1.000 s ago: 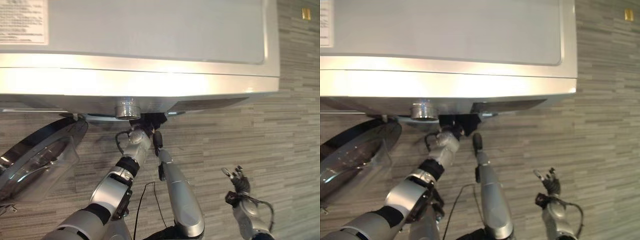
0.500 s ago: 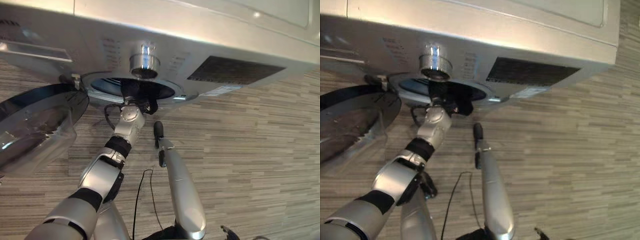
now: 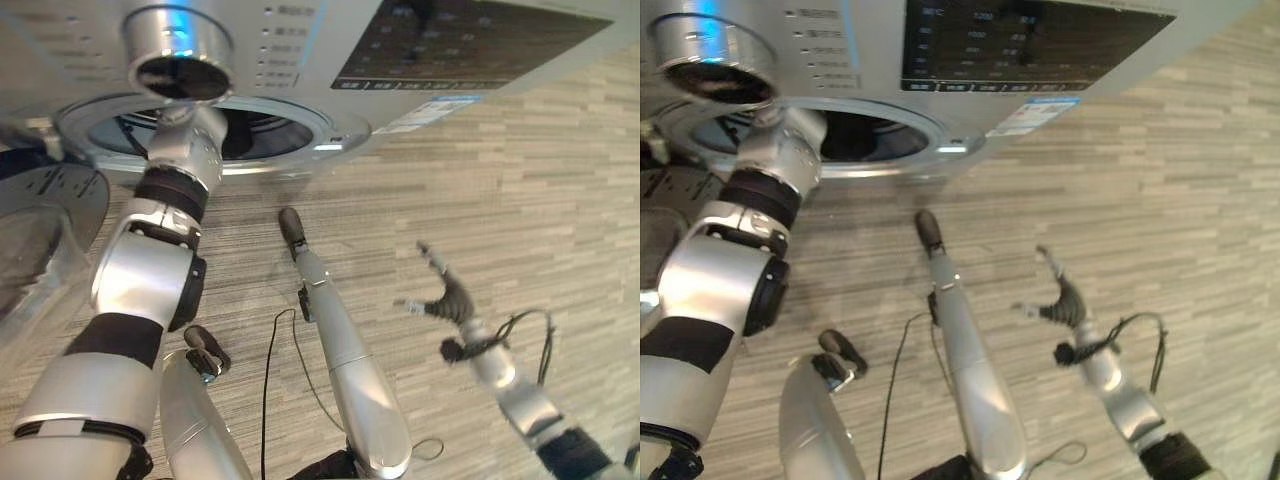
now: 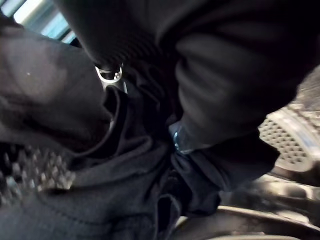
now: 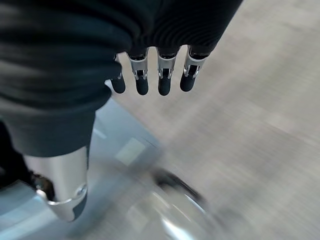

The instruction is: Grab the laundry basket,head to the washer,open it,put in the laundry and shut it.

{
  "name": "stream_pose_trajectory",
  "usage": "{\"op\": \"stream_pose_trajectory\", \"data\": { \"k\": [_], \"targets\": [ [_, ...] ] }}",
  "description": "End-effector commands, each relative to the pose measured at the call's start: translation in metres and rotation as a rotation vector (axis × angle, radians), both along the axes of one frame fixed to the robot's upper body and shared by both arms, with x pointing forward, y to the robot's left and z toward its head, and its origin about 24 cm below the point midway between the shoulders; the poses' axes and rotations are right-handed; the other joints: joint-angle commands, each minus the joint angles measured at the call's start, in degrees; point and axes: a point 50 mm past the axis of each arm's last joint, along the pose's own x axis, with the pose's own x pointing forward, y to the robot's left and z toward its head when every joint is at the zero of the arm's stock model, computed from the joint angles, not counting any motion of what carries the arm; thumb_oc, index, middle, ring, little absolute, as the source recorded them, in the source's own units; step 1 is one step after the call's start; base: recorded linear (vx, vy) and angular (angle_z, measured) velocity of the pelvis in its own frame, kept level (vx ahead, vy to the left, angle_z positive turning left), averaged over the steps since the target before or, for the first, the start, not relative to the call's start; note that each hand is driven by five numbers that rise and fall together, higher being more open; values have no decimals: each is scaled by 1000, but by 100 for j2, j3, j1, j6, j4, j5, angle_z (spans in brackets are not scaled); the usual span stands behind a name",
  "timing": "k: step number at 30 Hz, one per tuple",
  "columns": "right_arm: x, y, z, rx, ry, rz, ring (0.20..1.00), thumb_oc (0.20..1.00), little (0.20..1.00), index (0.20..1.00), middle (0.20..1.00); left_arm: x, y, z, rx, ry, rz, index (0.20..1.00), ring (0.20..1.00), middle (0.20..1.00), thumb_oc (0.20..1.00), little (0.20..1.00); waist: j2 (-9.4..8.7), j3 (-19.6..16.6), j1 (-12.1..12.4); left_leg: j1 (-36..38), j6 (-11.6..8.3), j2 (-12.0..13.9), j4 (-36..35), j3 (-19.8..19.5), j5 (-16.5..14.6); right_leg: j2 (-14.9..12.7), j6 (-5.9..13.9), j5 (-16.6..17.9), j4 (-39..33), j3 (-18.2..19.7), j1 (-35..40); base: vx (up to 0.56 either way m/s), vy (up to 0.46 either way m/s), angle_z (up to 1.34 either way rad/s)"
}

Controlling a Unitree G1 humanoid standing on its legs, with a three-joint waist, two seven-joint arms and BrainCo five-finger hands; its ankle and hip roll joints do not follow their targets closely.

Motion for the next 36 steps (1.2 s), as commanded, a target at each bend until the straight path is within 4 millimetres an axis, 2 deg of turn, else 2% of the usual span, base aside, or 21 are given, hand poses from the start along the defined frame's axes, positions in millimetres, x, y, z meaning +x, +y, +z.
{"op": "stream_pose_trajectory", "data": {
  "k": [1, 3, 4, 5, 6, 7, 9, 13, 17, 19, 21, 22, 23, 24, 27, 28, 29, 31, 34, 35, 36],
  "targets": [
    [-9, -30, -6, -61, 46, -69, 1000, 1000, 1000, 1000, 1000, -23, 2, 71, 141, -187, -5, 1000, 1000, 1000, 1000, 1000, 48, -58, -26, 767, 353, 45, -401, -140, -355, -183, 256, -516, 253, -60, -261, 8, -1, -18],
    [-9, -44, -12, -107, 91, -100, 1000, 1000, 1000, 1000, 1000, -6, 17, 41, 463, 58, 66, 1000, 1000, 1000, 1000, 1000, 74, -67, -2, 837, 346, 86, -380, -121, -351, -189, 264, -529, 303, -83, -229, 12, 9, -11],
    [-9, -62, -16, -139, 141, -148, 1000, 1000, 1000, 1000, 1000, 2, 30, 16, 830, 288, 165, 1000, 1000, 1000, 1000, 1000, 71, -97, -30, 884, 320, 90, -374, -110, -314, -206, 256, -473, 277, -86, -197, 4, 10, -5],
    [-9, -61, -16, -136, 141, -147, 1000, 1000, 1000, 1000, 1000, 2, 29, 17, 837, 289, 166, 1000, 1000, 1000, 1000, 1000, 56, -88, -20, 888, 318, 91, -374, -109, -315, -204, 256, -475, 278, -85, -195, -2, 4, -5],
    [-15, -74, -15, -170, 169, -164, 1000, 1000, 1000, 1000, 1000, 3, 42, 6, 1221, 485, 321, 1000, 1000, 1000, 1000, 1000, 36, -120, -74, 917, 281, 127, -358, -106, -320, -218, 257, -461, 282, -96, -174, 0, 0, 0],
    [-15, -74, -15, -168, 170, -165, 1000, 1000, 1000, 1000, 1000, 3, 41, 6, 1226, 485, 321, 1000, 1000, 1000, 1000, 1000, 30, -119, -62, 918, 280, 128, -357, -105, -321, -217, 257, -464, 284, -96, -174, 0, 0, 0],
    [-24, -83, -18, -212, 226, -149, 1000, 1000, 1000, 1000, 1000, 8, 47, -18, 1684, 712, 474, 1000, 1000, 1000, 1000, 1000, -23, -192, -108, 995, 187, 207, -426, -125, -320, -194, 259, -490, 274, -160, -132, 1, -4, 2],
    [-22, -80, -21, -207, 237, -131, 1000, 1000, 1000, 1000, 1000, 11, 39, -31, 1884, 753, 530, 1000, 1000, 1000, 1000, 1000, -43, -200, -83, 1125, 107, 206, -591, -131, -239, -198, 258, -497, 222, -201, -39, 0, 0, 0],
    [-23, -74, -32, -208, 266, -123, 1000, 1000, 1000, 1000, 1000, 18, 19, -58, 1920, 712, 488, 1000, 1000, 1000, 1000, 1000, 26, -188, 53, 1412, 39, 130, -978, -141, -80, -295, 272, -510, 54, -303, 232, -2, -26, 1],
    [-22, -65, -48, -144, 296, -164, 1000, 1000, 1000, 1000, 1000, 21, -30, -85, 1592, 492, 295, 1000, 1000, 1000, 1000, 1000, 140, -101, 321, 1614, 14, 26, -1317, -171, 84, -455, 255, -519, -65, -380, 510, 5, -103, 21],
    [-22, -65, -48, -148, 297, -163, 1000, 1000, 1000, 1000, 1000, 21, -29, -87, 1587, 495, 294, 1000, 1000, 1000, 1000, 1000, 155, -101, 302, 1645, 14, 24, -1344, -177, 94, -459, 255, -520, -78, -392, 544, 15, -37, 35],
    [-22, -47, -76, -73, 382, -242, 1000, 1000, 1000, 1000, 1000, -5, -91, -137, 1231, 248, -6, 1000, 1000, 1000, 1000, 1000, 342, -21, 666, 1975, -29, -63, -1856, -190, 301, -605, 230, -594, -279, -538, 948, 37, -37, 38],
    [-22, -44, -82, -71, 405, -257, 1000, 1000, 1000, 1000, 1000, -16, -103, -157, 1216, 233, -78, 1000, 1000, 1000, 1000, 1000, 359, -20, 724, 2097, -28, -96, -2001, -192, 375, -660, 221, -579, -364, -584, 1090, 37, -38, 40],
    [-23, -43, -83, -71, 409, -256, 1000, 1000, 1000, 1000, 1000, -17, -102, -159, 1218, 237, -79, 1000, 1000, 1000, 1000, 1000, 349, -21, 726, 2133, -29, -96, -2027, -190, 384, -659, 220, -577, -378, -590, 1122, 37, -2, 20],
    [-25, -43, -91, -95, 453, -290, 1000, 1000, 1000, 1000, 1000, -45, -101, -212, 1248, 273, -231, 1000, 1000, 1000, 1000, 1000, 350, -20, 903, 2583, -46, -149, -2408, -128, 642, -812, 163, -425, -694, -725, 1676, 29, -4, 24],
    [-28, -50, -95, -98, 478, -328, 1000, 1000, 1000, 1000, 1000, -65, -87, -243, 1242, 330, -322, 1000, 1000, 1000, 1000, 1000, 402, -25, 1038, 2980, -36, -172, -2635, -105, 702, -873, 188, -393, -834, -812, 2080, 50, 25, 30],
    [-29, -52, -97, -101, 493, -345, 1000, 1000, 1000, 1000, 1000, -75, -79, -259, 1239, 373, -359, 1000, 1000, 1000, 1000, 1000, 428, -36, 1097, 3192, -29, -182, -2760, -80, 726, -895, 200, -367, -913, -840, 2285, 90, 55, 26],
    [-31, -54, -99, -109, 508, -348, 1000, 1000, 1000, 1000, 1000, -84, -73, -274, 1241, 412, -399, 1000, 1000, 1000, 1000, 1000, 433, -38, 1142, 3374, -20, -191, -2832, -54, 733, -910, 210, -350, -961, -865, 2451, 48, 52, 16],
    [-38, -61, -108, -122, 576, -373, 1000, 1000, 1000, 1000, 1000, -119, -45, -324, 1149, 606, -536, 1000, 1000, 1000, 1000, 1000, 502, -203, 1245, 3903, 27, -278, -3110, 43, 781, -941, 257, -280, -1212, -969, 3003, 97, 107, -4],
    [-45, -65, -113, -110, 613, -399, 1000, 1000, 1000, 1000, 1000, -140, -27, -349, 1092, 716, -583, 1000, 1000, 1000, 1000, 1000, 555, -399, 1264, 4216, 67, -351, -3334, 107, 805, -964, 283, -228, -1343, -1008, 3243, 107, 112, -12],
    [-45, -65, -114, -110, 614, -398, 1000, 1000, 1000, 1000, 1000, -141, -27, -349, 1092, 717, -583, 1000, 1000, 1000, 1000, 1000, 548, -395, 1267, 4243, 67, -355, -3358, 116, 814, -963, 284, -225, -1353, -1004, 3260, 130, 117, -11]
  ]
}}
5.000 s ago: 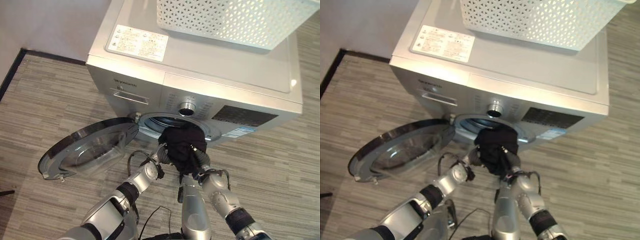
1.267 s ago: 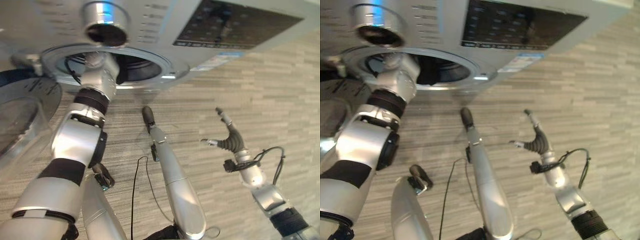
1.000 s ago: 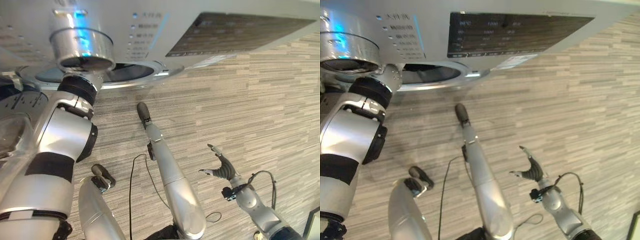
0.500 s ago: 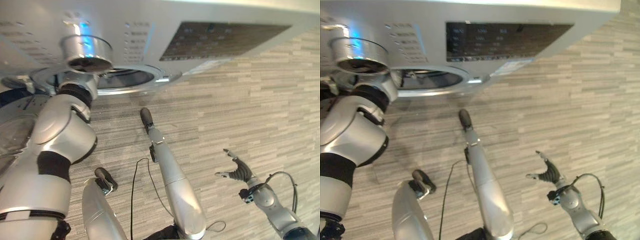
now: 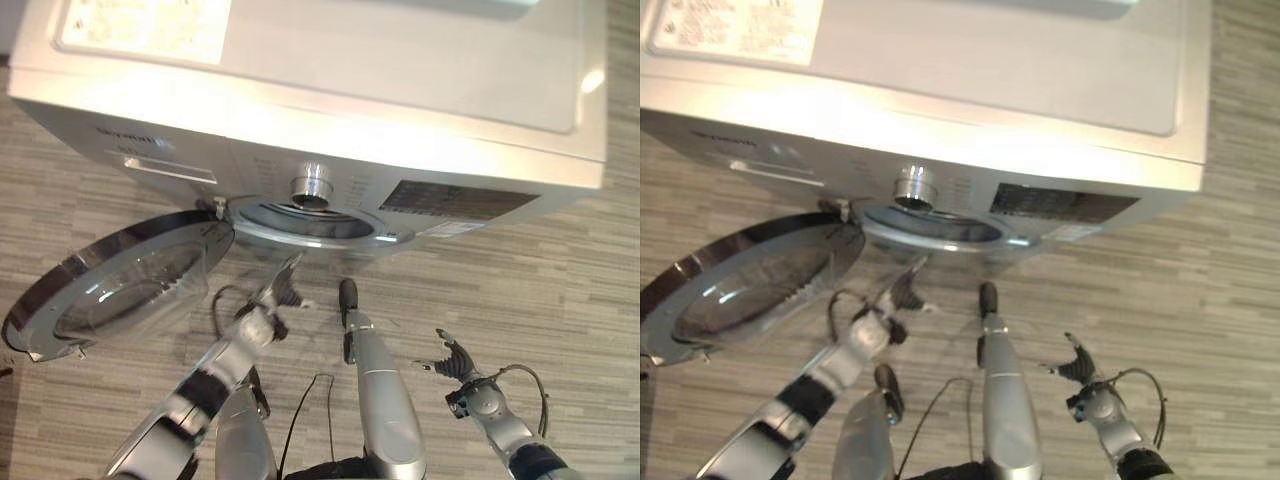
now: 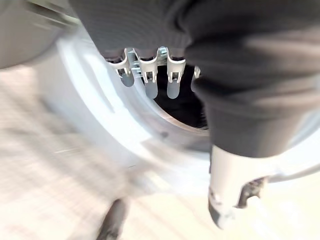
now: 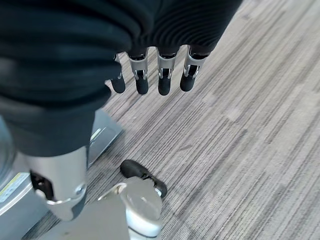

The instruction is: Grab the laundry basket,head to the washer,open it,put in the laundry and shut it.

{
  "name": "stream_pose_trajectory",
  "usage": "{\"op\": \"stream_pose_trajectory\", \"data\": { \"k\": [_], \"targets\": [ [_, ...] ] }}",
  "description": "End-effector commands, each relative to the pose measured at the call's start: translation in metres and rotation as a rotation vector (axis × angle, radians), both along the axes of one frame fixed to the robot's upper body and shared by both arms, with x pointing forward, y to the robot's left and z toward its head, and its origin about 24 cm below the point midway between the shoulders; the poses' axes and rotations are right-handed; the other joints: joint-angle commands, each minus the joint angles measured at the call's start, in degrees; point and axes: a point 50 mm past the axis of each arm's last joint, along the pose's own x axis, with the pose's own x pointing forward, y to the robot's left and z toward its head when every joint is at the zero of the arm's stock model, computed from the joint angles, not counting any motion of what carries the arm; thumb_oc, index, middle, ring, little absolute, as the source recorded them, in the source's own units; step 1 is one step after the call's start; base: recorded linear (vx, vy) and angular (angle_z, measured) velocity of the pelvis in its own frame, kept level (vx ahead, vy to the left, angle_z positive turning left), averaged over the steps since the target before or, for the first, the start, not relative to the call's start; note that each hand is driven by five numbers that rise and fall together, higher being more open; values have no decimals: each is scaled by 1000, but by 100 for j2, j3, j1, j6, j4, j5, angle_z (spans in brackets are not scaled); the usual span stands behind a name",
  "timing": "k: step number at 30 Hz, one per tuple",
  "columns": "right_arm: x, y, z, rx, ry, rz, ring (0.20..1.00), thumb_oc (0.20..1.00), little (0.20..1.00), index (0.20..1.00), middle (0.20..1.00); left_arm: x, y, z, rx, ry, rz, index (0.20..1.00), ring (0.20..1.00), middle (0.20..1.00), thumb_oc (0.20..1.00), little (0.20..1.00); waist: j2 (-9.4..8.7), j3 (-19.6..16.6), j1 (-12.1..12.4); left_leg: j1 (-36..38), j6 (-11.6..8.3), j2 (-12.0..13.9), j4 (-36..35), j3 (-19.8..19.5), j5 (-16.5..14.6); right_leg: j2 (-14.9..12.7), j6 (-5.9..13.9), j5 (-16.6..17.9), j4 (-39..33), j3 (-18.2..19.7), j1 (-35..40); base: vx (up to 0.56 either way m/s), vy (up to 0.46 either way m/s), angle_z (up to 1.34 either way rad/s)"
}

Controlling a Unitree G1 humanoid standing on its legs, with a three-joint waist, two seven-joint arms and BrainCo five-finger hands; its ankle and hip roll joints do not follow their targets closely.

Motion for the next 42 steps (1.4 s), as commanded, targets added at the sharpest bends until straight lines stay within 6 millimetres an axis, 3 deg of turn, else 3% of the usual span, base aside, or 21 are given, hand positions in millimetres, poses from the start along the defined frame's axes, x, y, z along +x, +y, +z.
{"op": "stream_pose_trajectory", "data": {
  "k": [1, 5, 10, 11, 12, 13, 14, 15, 16, 19, 20, 21, 22, 24, 25, 26, 27, 29, 38, 41, 42],
  "targets": [
    [-33, -18, -15, -5, 104, -71, 1000, 1000, 1000, 1000, 1000, -27, 2, -16, -151, 98, -33, 1000, 1000, 1000, 1000, 1000, 33, -492, 8, 264, 454, -30, 11, 184, -423, -607, 642, 163, -531, -77, 26, 92, 82, -16],
    [-51, -35, -24, 39, 141, -228, 1000, 1000, 1000, 1000, 1000, -50, 27, -41, -144, 198, 74, 1000, 1000, 1000, 1000, 1000, 104, -851, 8, 656, 521, -171, -386, 277, -311, -627, 682, 230, -654, -98, 235, 88, 89, -4],
    [-90, -94, -15, 20, 129, -531, 1000, 1000, 1000, 1000, 1000, -98, 66, -83, -102, 383, 275, 1000, 1000, 1000, 1000, 1000, 242, -1518, -57, 1484, 600, -274, -1246, 430, -170, -599, 786, 207, -733, -128, 594, 160, 76, -17],
    [-87, -122, 12, -57, 32, -544, 1000, 1000, 1000, 1000, 1000, -111, 74, -87, -102, 418, 301, 1000, 1000, 1000, 1000, 1000, 270, -1699, -86, 1659, 606, -247, -1378, 465, -169, -571, 806, 148, -698, -130, 690, 120, 9, -12],
    [-87, -122, 13, -57, 33, -544, 1000, 1000, 1000, 1000, 1000, -111, 74, -87, -102, 418, 301, 1000, 1000, 1000, 1000, 1000, 254, -1710, -85, 1649, 604, -266, -1393, 464, -138, -585, 799, 169, -712, -122, 678, 170, 19, -5],
    [-78, -147, 44, -147, -76, -553, 1000, 1000, 1000, 1000, 1000, -119, 75, -92, -146, 453, 318, 1000, 1000, 1000, 1000, 1000, 304, -1844, -94, 1780, 612, -239, -1481, 482, -159, -558, 819, 103, -675, -148, 734, 58, 5, -4],
    [-78, -147, 44, -147, -76, -553, 1000, 1000, 1000, 1000, 1000, -119, 75, -92, -146, 453, 318, 1000, 1000, 1000, 1000, 1000, 288, -1856, -93, 1767, 610, -259, -1496, 482, -127, -572, 811, 127, -690, -138, 719, 143, 30, -5],
    [-60, -163, 87, -232, -235, -524, 1000, 1000, 1000, 1000, 1000, -127, 74, -97, -168, 486, 333, 1000, 1000, 1000, 1000, 1000, 331, -1981, -128, 1874, 624, -248, -1555, 516, -160, -531, 828, 79, -678, -127, 770, 53, 9, -2],
    [-60, -163, 87, -232, -235, -525, 1000, 1000, 1000, 1000, 1000, -126, 74, -98, -168, 486, 332, 1000, 1000, 1000, 1000, 1000, 317, -1990, -122, 1860, 621, -265, -1565, 517, -131, -544, 819, 102, -691, -118, 756, 99, 27, -3],
    [-35, -180, 158, -342, -528, -521, 1000, 1000, 1000, 1000, 1000, -127, 60, -104, -205, 519, 300, 1000, 1000, 1000, 1000, 1000, 375, -2160, -116, 1944, 647, -245, -1614, 507, -157, -488, 837, 62, -712, -125, 825, 63, 9, -6],
    [-35, -180, 158, -342, -529, -521, 1000, 1000, 1000, 1000, 1000, -127, 60, -104, -205, 519, 299, 1000, 1000, 1000, 1000, 1000, 357, -2167, -115, 1927, 643, -264, -1623, 506, -124, -502, 827, 90, -728, -117, 811, 82, 31, -3],
    [-20, -177, 200, -410, -685, -472, 1000, 1000, 1000, 1000, 1000, -129, 55, -107, -216, 541, 283, 1000, 1000, 1000, 1000, 1000, 392, -2219, -95, 1981, 661, -261, -1659, 490, -161, -485, 849, 59, -722, -130, 848, 0, 0, 0],
    [-20, -177, 200, -410, -685, -473, 1000, 1000, 1000, 1000, 1000, -129, 54, -107, -216, 540, 282, 1000, 1000, 1000, 1000, 1000, 376, -2222, -93, 1967, 657, -278, -1667, 489, -130, -498, 838, 86, -735, -123, 836, 67, 31, -2],
    [0, -160, 257, -505, -917, -373, 1000, 1000, 1000, 1000, 1000, -128, 46, -110, -205, 565, 241, 1000, 1000, 1000, 1000, 1000, 399, -2295, -10, 2015, 668, -263, -1681, 447, -178, -500, 854, 39, -707, -159, 894, 60, 11, -1],
    [0, -160, 257, -505, -919, -373, 1000, 1000, 1000, 1000, 1000, -127, 46, -110, -205, 563, 241, 1000, 1000, 1000, 1000, 1000, 379, -2294, -15, 1998, 662, -281, -1687, 446, -144, -514, 841, 69, -722, -152, 880, 71, -3, -1],
    [17, -142, 294, -549, -1063, -291, 1000, 1000, 1000, 1000, 1000, -123, 40, -109, -182, 566, 197, 1000, 1000, 1000, 1000, 1000, 377, -2326, 102, 2004, 670, -262, -1671, 386, -186, -519, 847, 13, -692, -195, 938, 0, 0, 0],
    [18, -142, 294, -549, -1065, -290, 1000, 1000, 1000, 1000, 1000, -123, 40, -109, -183, 564, 199, 1000, 1000, 1000, 1000, 1000, 359, -2321, 89, 1988, 664, -277, -1673, 384, -155, -531, 834, 40, -703, -188, 926, 64, -6, 1],
    [39, -113, 338, -556, -1225, -160, 1000, 1000, 1000, 1000, 1000, -121, 36, -110, -146, 578, 147, 1000, 1000, 1000, 1000, 1000, 323, -2373, 270, 1998, 648, -243, -1654, 307, -201, -544, 827, -42, -664, -250, 998, 53, -18, 7],
    [83, -55, 441, -632, -1366, 95, 1000, 1000, 1000, 1000, 1000, -114, 42, -108, -90, 577, 111, 1000, 1000, 1000, 1000, 1000, 89, -2403, 625, 1886, 517, -27, -1545, 103, -86, -444, 663, -348, -441, -342, 1051, 51, -70, 17],
    [105, -30, 469, -617, -1328, 182, 1000, 1000, 1000, 1000, 1000, -111, 48, -108, -105, 578, 154, 1000, 1000, 1000, 1000, 1000, -18, -2457, 732, 1737, 403, 235, -1295, 19, 81, -179, 484, -616, -440, -387, 1202, 128, -231, 25],
    [117, -15, 474, -588, -1281, 242, 1000, 1000, 1000, 1000, 1000, -111, 52, -108, -122, 580, 187, 1000, 1000, 1000, 1000, 1000, -59, -2496, 777, 1667, 330, 409, -1140, -15, 354, 4, 364, -793, -395, -421, 1285, 164, -284, 20]
  ]
}}
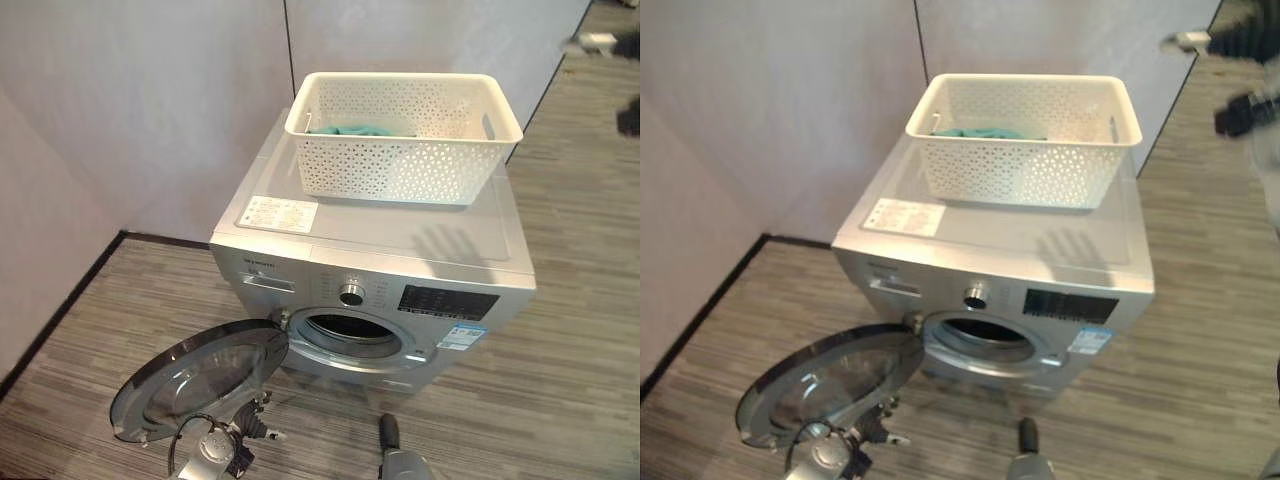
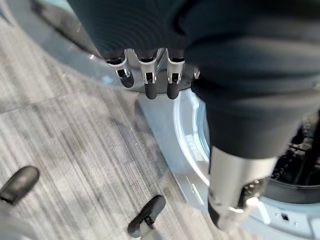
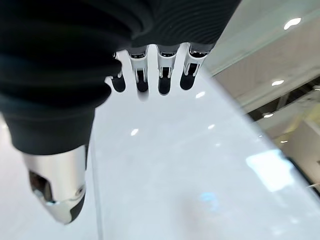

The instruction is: Grab the laundry basket,head to the washer,open it,put in the laundry and shut it.

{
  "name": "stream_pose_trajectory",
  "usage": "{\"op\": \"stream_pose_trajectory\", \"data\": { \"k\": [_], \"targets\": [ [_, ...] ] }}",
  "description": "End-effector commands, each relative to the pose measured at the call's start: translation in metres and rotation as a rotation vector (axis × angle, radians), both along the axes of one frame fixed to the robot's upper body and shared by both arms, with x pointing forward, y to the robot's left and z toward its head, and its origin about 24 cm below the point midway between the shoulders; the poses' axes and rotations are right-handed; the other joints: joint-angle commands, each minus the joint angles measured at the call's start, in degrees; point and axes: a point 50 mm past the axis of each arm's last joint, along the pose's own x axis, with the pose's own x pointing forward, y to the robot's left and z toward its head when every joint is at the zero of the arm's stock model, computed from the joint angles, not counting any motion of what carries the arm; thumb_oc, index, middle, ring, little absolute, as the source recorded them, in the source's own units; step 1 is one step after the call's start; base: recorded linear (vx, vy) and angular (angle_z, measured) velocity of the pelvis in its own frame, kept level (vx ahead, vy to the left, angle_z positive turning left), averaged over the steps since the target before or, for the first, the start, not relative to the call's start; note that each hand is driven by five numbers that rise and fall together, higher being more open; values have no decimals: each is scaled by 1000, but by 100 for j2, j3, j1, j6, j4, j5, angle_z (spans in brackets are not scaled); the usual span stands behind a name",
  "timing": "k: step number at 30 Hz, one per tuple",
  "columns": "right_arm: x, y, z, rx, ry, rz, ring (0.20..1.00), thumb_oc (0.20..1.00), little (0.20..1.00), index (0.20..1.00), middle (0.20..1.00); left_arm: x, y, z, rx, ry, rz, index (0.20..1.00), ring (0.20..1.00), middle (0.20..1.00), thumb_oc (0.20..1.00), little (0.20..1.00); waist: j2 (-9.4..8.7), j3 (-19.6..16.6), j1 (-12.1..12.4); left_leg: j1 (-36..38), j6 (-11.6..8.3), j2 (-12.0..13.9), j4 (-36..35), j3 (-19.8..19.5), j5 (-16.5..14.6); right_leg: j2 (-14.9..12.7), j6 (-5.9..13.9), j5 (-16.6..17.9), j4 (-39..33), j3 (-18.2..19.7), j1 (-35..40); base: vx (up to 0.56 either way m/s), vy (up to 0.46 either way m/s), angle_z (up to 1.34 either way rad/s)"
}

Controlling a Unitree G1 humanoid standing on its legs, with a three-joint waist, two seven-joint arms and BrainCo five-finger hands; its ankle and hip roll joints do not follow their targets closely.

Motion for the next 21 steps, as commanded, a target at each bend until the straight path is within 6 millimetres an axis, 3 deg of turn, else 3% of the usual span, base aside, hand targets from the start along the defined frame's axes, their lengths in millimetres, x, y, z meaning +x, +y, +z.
{"op": "stream_pose_trajectory", "data": {
  "k": [1, 2, 4, 5, 7, 8, 10, 12, 13, 14, 16, 21],
  "targets": [
    [11, 11, -4, 62, 93, 96, 1000, 1000, 1000, 1000, 1000, 3, 14, 8, -2, -43, 35, 1000, 1000, 1000, 1000, 1000, -405, -92, 53, -85, 195, 257, 775, -135, -111, -249, 104, -1060, 1086, 126, -384, 225, -405, 4],
    [20, 19, -7, 45, 177, 112, 1000, 1000, 1000, 1000, 1000, 1, 15, 8, -24, -34, 65, 1000, 1000, 1000, 1000, 1000, -475, -74, 132, -248, 230, 495, 1289, -248, 451, 65, -89, -1261, 1072, 157, -142, 128, -271, -8],
    [21, 19, -6, 43, 175, 113, 1000, 1000, 1000, 1000, 1000, 1, 15, 8, -26, -36, 66, 1000, 1000, 1000, 1000, 1000, -474, -81, 111, -285, 227, 484, 1287, -268, 483, 54, -101, -1230, 1048, 147, -157, 72, -221, -15],
    [25, 22, -5, 46, 240, 129, 1000, 1000, 1000, 1000, 1000, 0, 17, 9, -40, -31, 79, 1000, 1000, 1000, 1000, 1000, -661, 2, 228, -731, 387, 611, 2210, -615, 991, 284, -328, -1306, 934, 188, 100, 117, -357, -2],
    [32, 24, -8, 66, 311, 135, 1000, 1000, 1000, 1000, 1000, -1, 17, 11, -53, -34, 85, 1000, 1000, 1000, 1000, 1000, -818, 106, 350, -1186, 557, 510, 2907, -1080, 1305, 397, -457, -1351, 847, 271, 281, 106, -328, -4],
    [33, 20, -5, 82, 331, 116, 1000, 1000, 1000, 1000, 1000, -1, 14, 11, -64, -31, 81, 1000, 1000, 1000, 1000, 1000, -906, 180, 404, -1492, 610, 403, 3104, -1271, 1299, 373, -490, -1344, 796, 275, 366, 50, -139, -11],
    [36, 22, -2, 87, 370, 115, 1000, 1000, 1000, 1000, 1000, 0, 11, 11, -80, -31, 70, 1000, 1000, 1000, 1000, 1000, -970, 279, 461, -1869, 625, 185, 2908, -1288, 910, 365, -482, -1389, 738, 264, 503, 83, -25, 8],
    [39, 20, -3, 84, 417, 98, 1000, 1000, 1000, 1000, 1000, 2, 11, 13, -92, -37, 66, 1000, 1000, 1000, 1000, 1000, -971, 327, 556, -2058, 525, -156, 2109, -1290, 706, 331, -419, -1424, 724, 362, 560, 85, 107, 24],
    [39, 20, -3, 84, 417, 98, 1000, 1000, 1000, 1000, 1000, 2, 10, 13, -92, -37, 66, 1000, 1000, 1000, 1000, 1000, -975, 325, 555, -2054, 526, -161, 2095, -1287, 716, 325, -418, -1423, 723, 363, 557, 87, 153, -1],
    [43, 13, -10, 78, 462, 52, 1000, 1000, 1000, 1000, 1000, 5, 9, 15, -94, -46, 49, 1000, 1000, 1000, 1000, 1000, -903, 383, 697, -2235, 355, -349, 1445, -1431, 844, 376, -382, -1494, 738, 413, 678, 107, 137, -17],
    [48, 15, -19, 45, 530, 31, 1000, 1000, 1000, 1000, 1000, 3, 7, 13, -94, -32, 37, 1000, 1000, 1000, 1000, 1000, -858, 311, 663, -1982, 284, -338, 1010, -1415, 827, 382, -299, -1544, 776, 471, 752, 178, 163, -58],
    [52, 16, -38, 3, 608, 28, 1000, 1000, 1000, 1000, 1000, -7, 5, 5, -86, 7, 25, 1000, 1000, 1000, 1000, 1000, -781, 98, 671, -1655, 276, -409, 798, -1243, 724, 147, -191, -1520, 693, 474, 953, 175, 143, -47]
  ]
}}
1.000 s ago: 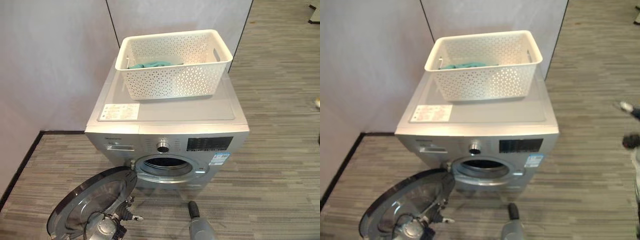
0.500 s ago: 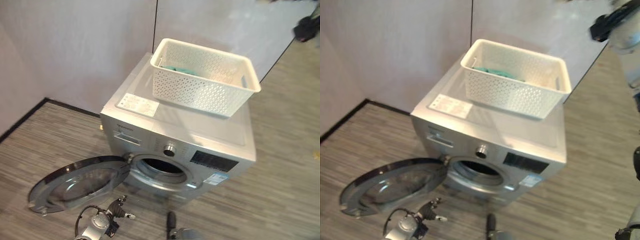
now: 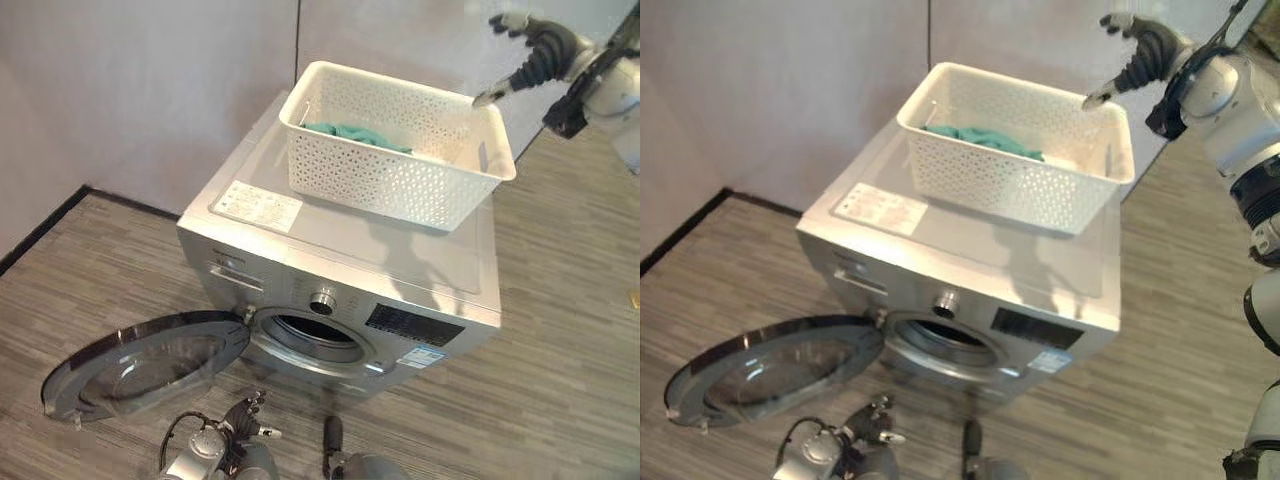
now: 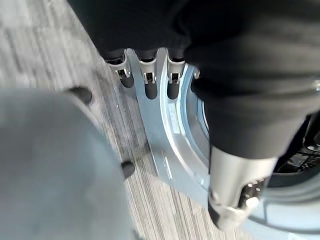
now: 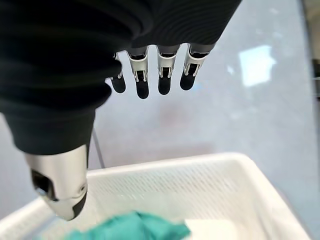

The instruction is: Grab the laundry basket,head to the washer,open it,put in the laundry and shut it.

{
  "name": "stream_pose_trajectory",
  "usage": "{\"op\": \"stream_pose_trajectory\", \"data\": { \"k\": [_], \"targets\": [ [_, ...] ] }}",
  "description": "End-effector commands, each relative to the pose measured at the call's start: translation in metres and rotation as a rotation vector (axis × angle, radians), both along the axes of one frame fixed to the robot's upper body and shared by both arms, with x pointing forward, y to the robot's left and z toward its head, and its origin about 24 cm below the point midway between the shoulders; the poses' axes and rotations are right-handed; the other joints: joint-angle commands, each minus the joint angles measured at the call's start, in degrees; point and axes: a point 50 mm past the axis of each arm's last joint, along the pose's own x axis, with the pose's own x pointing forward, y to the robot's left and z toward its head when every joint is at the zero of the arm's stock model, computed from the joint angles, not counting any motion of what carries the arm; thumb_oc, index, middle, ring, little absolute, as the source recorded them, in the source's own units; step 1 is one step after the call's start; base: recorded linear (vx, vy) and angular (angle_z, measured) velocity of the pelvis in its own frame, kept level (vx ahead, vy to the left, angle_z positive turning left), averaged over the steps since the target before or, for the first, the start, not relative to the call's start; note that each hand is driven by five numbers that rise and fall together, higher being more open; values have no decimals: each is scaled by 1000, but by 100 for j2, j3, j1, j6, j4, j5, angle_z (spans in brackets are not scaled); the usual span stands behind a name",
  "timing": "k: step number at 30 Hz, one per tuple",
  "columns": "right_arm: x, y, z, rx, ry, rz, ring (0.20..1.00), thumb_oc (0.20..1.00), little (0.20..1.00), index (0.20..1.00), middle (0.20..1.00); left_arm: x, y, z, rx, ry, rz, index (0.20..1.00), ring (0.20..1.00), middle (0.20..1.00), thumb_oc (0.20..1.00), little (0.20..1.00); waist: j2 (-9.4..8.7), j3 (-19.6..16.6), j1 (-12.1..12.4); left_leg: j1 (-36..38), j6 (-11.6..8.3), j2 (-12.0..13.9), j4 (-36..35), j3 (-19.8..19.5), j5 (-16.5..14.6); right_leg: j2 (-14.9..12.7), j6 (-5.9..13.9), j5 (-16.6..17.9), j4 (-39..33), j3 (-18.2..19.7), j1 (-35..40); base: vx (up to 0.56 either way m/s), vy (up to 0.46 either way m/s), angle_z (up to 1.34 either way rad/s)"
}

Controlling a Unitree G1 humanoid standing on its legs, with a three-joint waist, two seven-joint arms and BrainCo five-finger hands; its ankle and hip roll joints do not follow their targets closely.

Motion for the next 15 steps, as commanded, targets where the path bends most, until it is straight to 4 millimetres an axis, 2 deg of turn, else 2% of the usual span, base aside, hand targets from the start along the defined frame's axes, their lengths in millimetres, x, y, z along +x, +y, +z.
{"op": "stream_pose_trajectory", "data": {
  "k": [1, 8, 15],
  "targets": [
    [-7, -7, 26, 2, -69, -16, 1000, 1000, 1000, 1000, 1000, -3, 2, 1, 3, -18, -32, 1000, 1000, 1000, 1000, 1000, -269, -395, 175, -19, 156, 100, 288, 78, -60, -334, 468, -920, 943, 23, 201, 148, 150, -28],
    [1, -6, 9, 0, 17, -26, 1000, 1000, 1000, 1000, 1000, -17, 6, -6, -20, 23, 30, 1000, 1000, 1000, 1000, 1000, -276, -394, 310, 185, 234, 49, 133, 254, -188, -468, 599, -778, 714, 102, 239, 59, 72, -12],
    [9, -11, -2, 15, 70, -79, 1000, 1000, 1000, 1000, 1000, -14, 4, -6, -34, 22, 45, 1000, 1000, 1000, 1000, 1000, -345, -165, 446, 37, 239, 82, 49, 252, -136, -488, 640, -762, 775, -3, 4, -1, 2, -1]
  ]
}}
